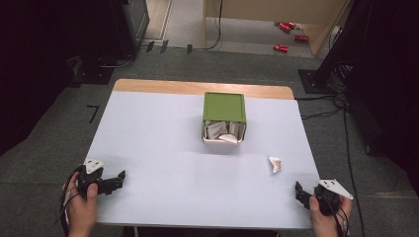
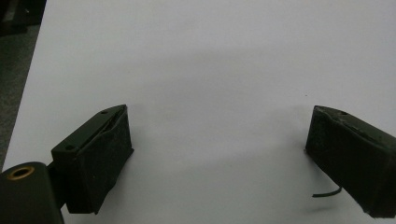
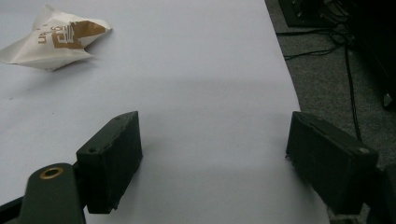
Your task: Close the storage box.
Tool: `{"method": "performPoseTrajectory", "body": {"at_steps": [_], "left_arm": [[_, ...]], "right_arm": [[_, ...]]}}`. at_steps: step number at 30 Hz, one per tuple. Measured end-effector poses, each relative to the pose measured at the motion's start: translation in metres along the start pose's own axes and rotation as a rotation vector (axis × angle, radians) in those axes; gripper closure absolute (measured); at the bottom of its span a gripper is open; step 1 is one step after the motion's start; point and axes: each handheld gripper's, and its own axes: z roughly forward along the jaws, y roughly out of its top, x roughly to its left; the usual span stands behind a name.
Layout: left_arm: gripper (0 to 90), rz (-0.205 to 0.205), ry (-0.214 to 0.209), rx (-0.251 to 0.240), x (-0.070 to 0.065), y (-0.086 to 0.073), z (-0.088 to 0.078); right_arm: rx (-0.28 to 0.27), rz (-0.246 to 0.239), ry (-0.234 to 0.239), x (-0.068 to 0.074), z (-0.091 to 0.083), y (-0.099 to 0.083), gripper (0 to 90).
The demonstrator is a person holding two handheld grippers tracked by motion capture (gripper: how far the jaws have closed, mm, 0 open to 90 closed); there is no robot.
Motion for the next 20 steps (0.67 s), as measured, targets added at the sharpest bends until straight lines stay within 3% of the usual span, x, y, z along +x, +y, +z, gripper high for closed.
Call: {"method": "performPoseTrajectory", "body": {"at_steps": [20], "left_arm": [[7.4,0.0,0.0,0.002,0.0001,0.0003,0.0001]], "right_arm": [[-0.007,0.003,0.001,0.0,-0.0002,-0.0009,18.0]]}}
